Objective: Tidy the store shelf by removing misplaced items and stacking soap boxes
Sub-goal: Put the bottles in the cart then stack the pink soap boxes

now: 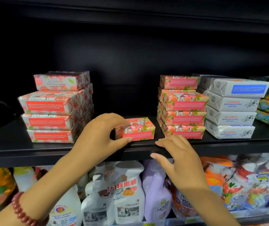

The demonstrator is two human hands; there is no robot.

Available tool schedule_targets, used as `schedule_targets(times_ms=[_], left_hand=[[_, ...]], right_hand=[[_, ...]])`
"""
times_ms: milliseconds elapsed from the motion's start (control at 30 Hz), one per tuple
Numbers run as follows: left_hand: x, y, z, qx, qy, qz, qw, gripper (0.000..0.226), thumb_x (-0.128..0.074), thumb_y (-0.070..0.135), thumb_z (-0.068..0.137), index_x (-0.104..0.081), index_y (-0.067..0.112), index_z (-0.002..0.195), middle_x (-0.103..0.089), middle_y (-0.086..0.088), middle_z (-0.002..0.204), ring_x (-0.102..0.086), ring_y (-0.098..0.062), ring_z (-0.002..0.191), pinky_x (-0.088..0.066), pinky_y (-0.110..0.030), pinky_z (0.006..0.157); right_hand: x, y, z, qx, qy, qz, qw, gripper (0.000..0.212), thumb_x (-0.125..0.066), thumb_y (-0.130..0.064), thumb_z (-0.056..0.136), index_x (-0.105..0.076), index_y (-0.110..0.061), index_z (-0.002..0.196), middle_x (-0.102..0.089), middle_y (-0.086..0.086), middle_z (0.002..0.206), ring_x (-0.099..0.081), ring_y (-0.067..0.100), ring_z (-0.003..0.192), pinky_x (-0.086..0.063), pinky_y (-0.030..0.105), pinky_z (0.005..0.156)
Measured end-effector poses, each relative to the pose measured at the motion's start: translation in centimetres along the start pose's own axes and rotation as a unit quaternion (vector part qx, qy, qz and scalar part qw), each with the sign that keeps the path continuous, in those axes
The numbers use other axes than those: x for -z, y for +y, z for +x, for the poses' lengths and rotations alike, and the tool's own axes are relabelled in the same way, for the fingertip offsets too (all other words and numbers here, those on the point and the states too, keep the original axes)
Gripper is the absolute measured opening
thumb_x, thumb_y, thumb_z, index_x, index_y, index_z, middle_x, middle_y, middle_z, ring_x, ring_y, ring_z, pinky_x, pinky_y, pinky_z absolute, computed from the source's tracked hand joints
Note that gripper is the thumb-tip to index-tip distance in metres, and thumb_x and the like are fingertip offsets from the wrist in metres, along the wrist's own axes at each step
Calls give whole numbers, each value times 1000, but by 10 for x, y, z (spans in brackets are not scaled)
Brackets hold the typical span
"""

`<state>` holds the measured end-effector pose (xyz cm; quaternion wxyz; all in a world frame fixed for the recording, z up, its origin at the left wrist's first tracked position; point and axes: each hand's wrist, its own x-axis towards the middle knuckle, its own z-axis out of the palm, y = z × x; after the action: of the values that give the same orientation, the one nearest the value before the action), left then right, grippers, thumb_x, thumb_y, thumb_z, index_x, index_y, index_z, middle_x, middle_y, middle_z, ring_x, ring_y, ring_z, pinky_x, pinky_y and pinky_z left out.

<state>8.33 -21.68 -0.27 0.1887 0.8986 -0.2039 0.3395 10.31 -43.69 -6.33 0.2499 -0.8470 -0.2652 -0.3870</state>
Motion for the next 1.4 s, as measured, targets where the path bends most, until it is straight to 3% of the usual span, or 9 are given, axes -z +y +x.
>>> schedule_targets(times_ms=[233,667,933,1033,1133,1267,1400], left_hand=[[-10,-5,14,-8,-10,49,999,32,-79,17,74,-71,13,104,-70,-1,99,-65,-21,92,-52,-35,80],[-25,-15,54,106,-95,120,982,33,-65,26,88,-61,19,120,-61,-1,119,-56,-20,109,-45,-33,92],[-24,-15,47,117,-85,104,984,33,-67,25,86,-62,19,118,-63,-1,113,-57,-21,105,-47,-35,88],[-18,-4,32,86,-41,70,993,39,-69,28,83,-60,18,120,-63,0,115,-57,-19,108,-46,-33,88],[-15,11,12,86,-27,6,996,42,-72,35,79,-63,22,118,-64,6,115,-57,-13,107,-48,-33,90],[-22,22,-9,101,-62,-2,993,28,-61,48,85,-70,29,103,-67,17,104,-59,-4,98,-49,-27,80],[-27,22,-11,109,-44,20,993,31,-56,51,85,-72,29,100,-68,17,105,-60,-4,99,-41,-19,73]], right_hand=[[1,2,2,8,-7,18,1000,39,-48,-46,82,-68,-14,95,-61,-5,90,-46,8,88,-40,15,73],[2,2,2,5,-15,25,1000,39,-48,-47,81,-67,-16,95,-60,-7,90,-46,8,88,-40,16,74],[5,2,2,8,-42,37,998,38,-49,-47,82,-66,-16,96,-60,-7,92,-47,8,89,-41,20,76],[15,4,6,11,-71,80,994,39,-52,-48,83,-68,-17,99,-62,-8,97,-51,6,93,-43,19,79],[42,4,23,12,-21,138,990,29,-62,-40,81,-69,-17,99,-64,-8,102,-57,5,98,-41,14,86],[82,9,68,50,54,66,995,32,-70,-31,78,-66,-14,106,-62,-6,108,-54,5,103,-38,14,91],[94,24,108,10,-96,-62,993,62,-64,-59,71,-60,-19,119,-58,-3,120,-48,13,113,-32,21,91]])
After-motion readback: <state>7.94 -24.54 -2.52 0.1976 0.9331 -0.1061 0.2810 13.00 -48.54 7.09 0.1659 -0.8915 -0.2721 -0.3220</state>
